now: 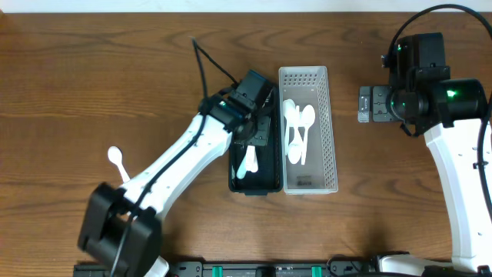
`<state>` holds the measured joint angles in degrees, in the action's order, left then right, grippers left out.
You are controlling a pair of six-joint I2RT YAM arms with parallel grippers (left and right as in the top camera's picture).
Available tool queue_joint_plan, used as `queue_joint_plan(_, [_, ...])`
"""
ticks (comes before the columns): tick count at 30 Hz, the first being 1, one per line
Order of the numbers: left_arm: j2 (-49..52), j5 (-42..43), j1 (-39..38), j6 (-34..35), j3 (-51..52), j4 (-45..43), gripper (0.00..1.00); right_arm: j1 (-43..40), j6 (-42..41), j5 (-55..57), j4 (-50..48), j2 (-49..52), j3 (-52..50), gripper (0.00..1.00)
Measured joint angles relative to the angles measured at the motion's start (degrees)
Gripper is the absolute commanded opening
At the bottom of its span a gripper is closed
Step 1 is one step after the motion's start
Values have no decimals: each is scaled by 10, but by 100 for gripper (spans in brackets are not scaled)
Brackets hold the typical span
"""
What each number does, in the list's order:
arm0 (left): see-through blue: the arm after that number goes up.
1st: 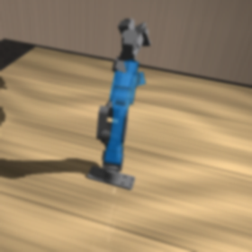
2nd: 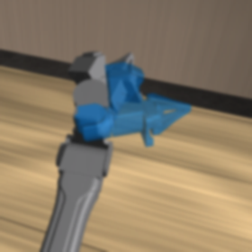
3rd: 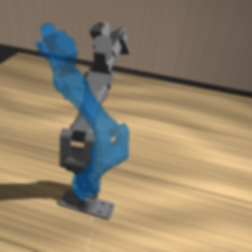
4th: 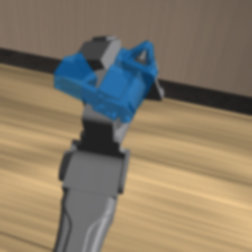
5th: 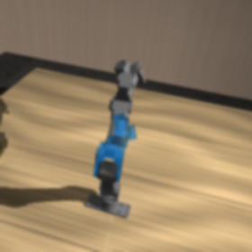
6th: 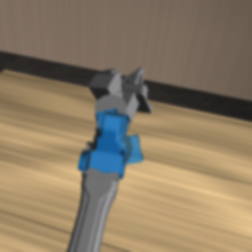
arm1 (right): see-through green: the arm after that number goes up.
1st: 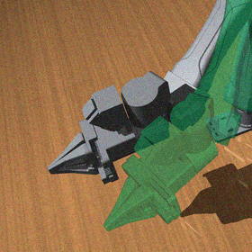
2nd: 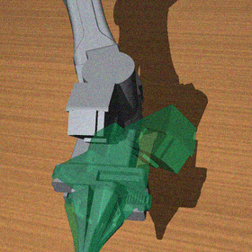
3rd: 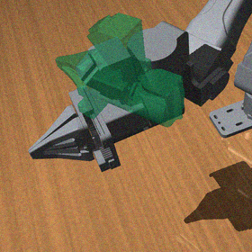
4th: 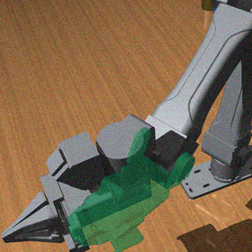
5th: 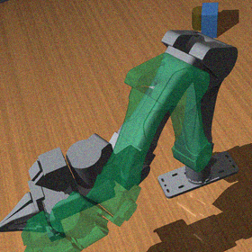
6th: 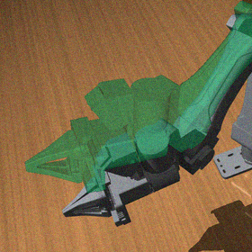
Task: Pack container
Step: 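Carry the third fork into the black basket and release it, then pull the left gripper back toward the remaining white spoon, then lower the left gripper onto the white spoon and grasp it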
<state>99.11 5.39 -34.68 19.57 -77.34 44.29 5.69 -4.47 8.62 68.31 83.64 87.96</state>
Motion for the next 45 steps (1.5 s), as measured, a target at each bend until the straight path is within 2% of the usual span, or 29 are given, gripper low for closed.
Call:
queue_joint_plan(3, [23, -3, 1, -6, 0, -3, 13, 0, 0, 0, 0, 0, 0, 99])
queue_joint_plan(6, [42, -5, 1, -13, 0, -4, 28, 0, 0, 0, 2, 0, 0, 99])
queue_joint_plan(7, [46, -5, 1, -16, 0, -4, 38, 0, 0, 0, 4, 0, 0, 99])
queue_joint_plan(8, [49, -7, 1, -18, 0, -4, 54, 0, 0, 0, 5, 0, 0, 99])
queue_joint_plan(12, [49, -33, 1, -27, 0, -3, 90, 0, 0, 0, 9, 0, 0, 99])
queue_joint_plan(15, [37, -68, 1, -32, 0, 12, 98, 0, 0, 0, 9, 0, 0, 99])
queue_joint_plan(21, [-72, -134, 44, -38, -3, 78, 98, 0, 5, 0, 11, 0, 0, 99])
queue_joint_plan(24, [-137, -149, 127, -33, -12, 103, 98, 0, 7, 0, 11, 0, 0, 99])
queue_joint_plan(26, [-174, -157, 212, -30, -18, 113, 98, 0, 7, 0, 12, 0, 0, 99])
queue_joint_plan(29, [-193, -162, 312, -29, -19, 118, 98, 0, 8, 0, 17, 0, 0, 99])
queue_joint_plan(33, [-178, -156, 431, -29, -18, 112, 98, 0, 9, 0, 21, 0, 0, 99])
queue_joint_plan(36, [-145, -148, 482, -29, -14, 110, 98, 0, 9, 0, 24, 0, 0, 99])
queue_joint_plan(45, [15, -99, 552, -17, 24, 112, 98, 0, 9, 0, 33, 0, 0, 99])
